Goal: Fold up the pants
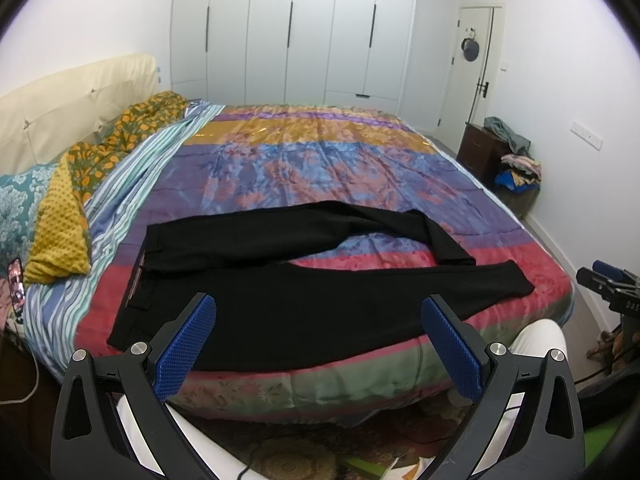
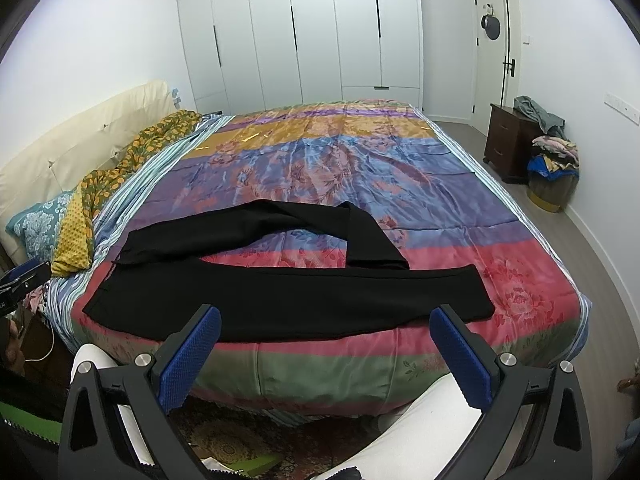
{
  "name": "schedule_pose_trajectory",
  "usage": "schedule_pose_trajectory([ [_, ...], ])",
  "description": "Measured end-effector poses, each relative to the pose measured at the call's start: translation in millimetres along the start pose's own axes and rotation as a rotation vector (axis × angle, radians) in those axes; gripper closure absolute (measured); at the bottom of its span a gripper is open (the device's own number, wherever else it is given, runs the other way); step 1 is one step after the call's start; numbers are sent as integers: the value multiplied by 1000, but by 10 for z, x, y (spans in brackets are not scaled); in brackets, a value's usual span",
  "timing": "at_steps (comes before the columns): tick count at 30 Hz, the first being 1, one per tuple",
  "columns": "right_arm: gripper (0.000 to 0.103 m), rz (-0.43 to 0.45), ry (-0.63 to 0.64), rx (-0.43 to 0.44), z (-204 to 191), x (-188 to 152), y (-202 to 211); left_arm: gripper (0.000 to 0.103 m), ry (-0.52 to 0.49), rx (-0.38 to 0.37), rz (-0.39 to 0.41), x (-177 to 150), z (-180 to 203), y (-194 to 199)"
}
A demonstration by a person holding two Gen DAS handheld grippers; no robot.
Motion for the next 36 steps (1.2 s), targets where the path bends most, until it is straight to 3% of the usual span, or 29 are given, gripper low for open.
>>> schedule_pose_trajectory([
  [36,0,-31,-2,13,-47,13,-56,0,2,-2,-7,26,33,-8],
])
Point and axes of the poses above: each gripper's, at about its wrist camera, not at the fingertips, and y roughly against the way its jaws point, z to its right, x to its top, the point moved 5 cm from there along -y, roughly the way its jaws point, and after that the axes turned 12 degrees about x, right-handed, at the moved point
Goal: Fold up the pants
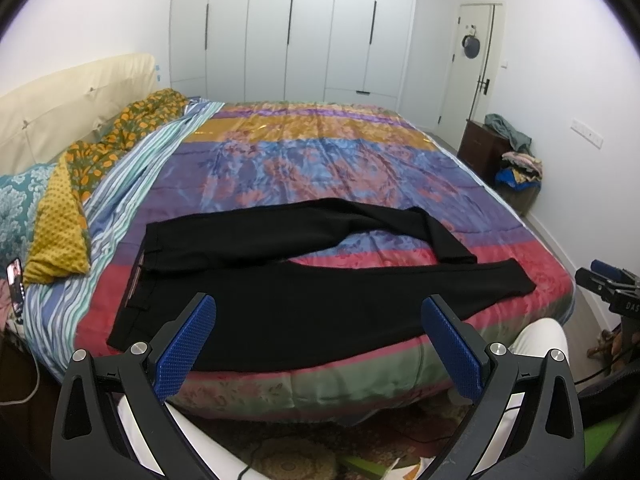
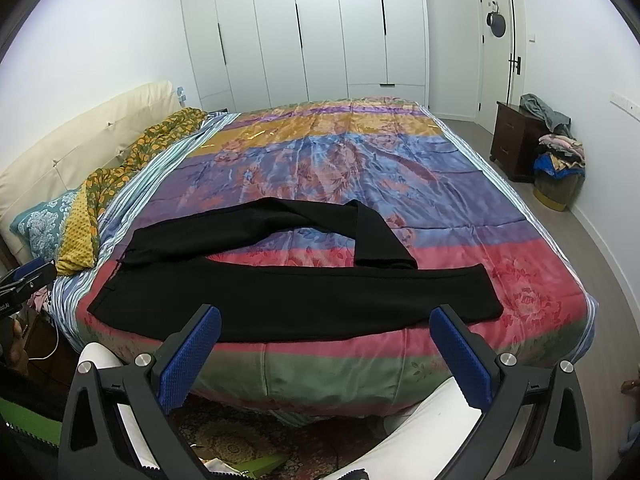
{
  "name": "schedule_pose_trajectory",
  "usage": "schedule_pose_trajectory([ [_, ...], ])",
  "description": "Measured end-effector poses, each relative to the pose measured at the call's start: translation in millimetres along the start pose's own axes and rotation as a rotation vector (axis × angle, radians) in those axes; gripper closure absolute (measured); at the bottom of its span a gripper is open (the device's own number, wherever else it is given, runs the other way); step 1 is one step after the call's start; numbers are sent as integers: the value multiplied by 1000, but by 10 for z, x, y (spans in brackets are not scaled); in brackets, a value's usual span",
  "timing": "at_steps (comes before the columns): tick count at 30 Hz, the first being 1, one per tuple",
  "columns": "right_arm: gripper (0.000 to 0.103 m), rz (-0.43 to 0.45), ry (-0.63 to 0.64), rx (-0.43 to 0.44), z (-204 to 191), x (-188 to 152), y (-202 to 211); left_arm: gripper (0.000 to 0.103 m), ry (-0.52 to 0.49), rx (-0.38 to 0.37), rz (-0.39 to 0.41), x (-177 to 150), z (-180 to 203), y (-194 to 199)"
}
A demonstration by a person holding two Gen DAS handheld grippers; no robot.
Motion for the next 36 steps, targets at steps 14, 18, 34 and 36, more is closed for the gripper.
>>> schedule_pose_trajectory([
  [14,0,-30,-4,-9,18,-59,-52,0,3,4,-5,-47,-40,-62],
  [18,0,-20,-3,-4,25,-53,-57,1,5,4,-5,-62,-59,-73],
  [34,0,-15,-9,2,7,-72,-83,0,5,4,-5,-67,-72,-81],
  [36,0,-14,-11,3,7,-70,-82,0,4,3,-5,-70,-73,-84],
])
Point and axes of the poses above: each gripper's, at about its wrist camera, not at the fingertips, and y roughly against the way its jaws point, z to its right, x to its top, the point moved 5 cm from there along -y, roughly the way its jaws point, and after that the axes turned 12 degrees about x, right-handed, at the moved point
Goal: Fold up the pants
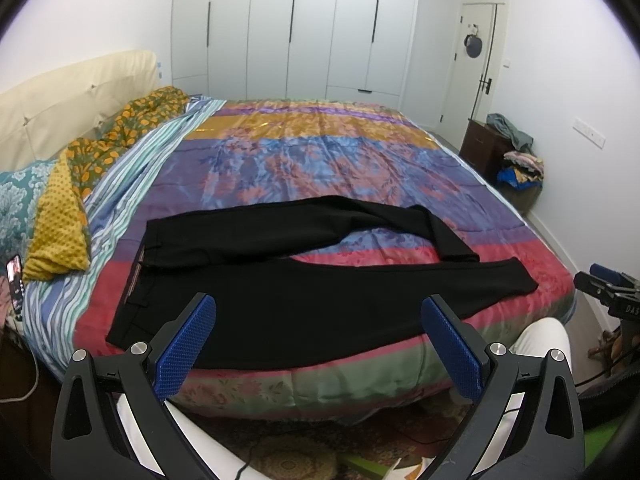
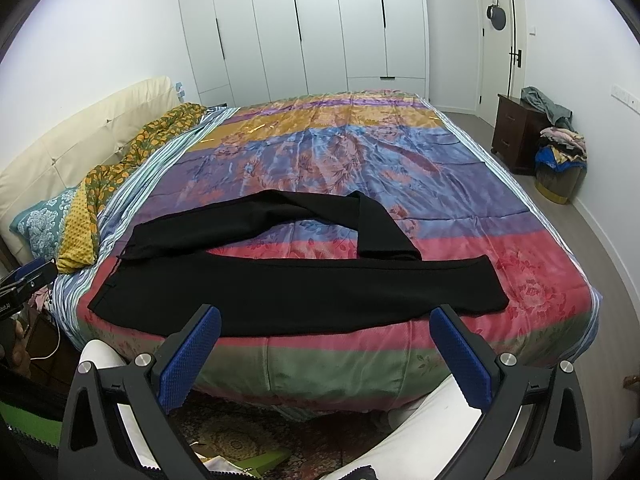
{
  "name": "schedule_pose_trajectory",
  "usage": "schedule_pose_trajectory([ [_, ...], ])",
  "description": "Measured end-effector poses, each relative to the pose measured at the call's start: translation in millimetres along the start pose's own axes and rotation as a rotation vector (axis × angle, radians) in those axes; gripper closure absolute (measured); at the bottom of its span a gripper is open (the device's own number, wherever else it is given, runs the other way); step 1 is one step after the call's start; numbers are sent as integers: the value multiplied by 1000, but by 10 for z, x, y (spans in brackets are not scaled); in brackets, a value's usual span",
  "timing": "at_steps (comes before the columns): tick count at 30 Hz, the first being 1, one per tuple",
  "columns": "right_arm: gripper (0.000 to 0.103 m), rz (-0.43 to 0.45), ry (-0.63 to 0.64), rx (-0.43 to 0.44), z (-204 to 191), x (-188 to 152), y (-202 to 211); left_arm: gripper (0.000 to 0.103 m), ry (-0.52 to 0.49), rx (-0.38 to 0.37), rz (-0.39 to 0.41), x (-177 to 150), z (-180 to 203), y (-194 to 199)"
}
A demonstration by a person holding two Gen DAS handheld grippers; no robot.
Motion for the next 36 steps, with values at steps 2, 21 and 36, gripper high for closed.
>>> schedule_pose_trajectory([
  [2,0,1,-1,0,-3,-3,-4,0,-1,1,1,-2,-2,0],
  [21,0,33,113,-17,-92,55,-128,0,-26,6,5,33,47,-47],
  [36,17,-336,355,-83,1319,272,-3410,1,0,36,-140,25,109,-645],
])
Point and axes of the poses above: each gripper's, at about its wrist camera, not at the fingertips, and y roughly against the way its jaws point, z to its right, x to its top, the point moved 5 cm from there along -y, roughly the way its jaws point, and after that the axes turned 12 degrees about x, right-handed, at the moved point
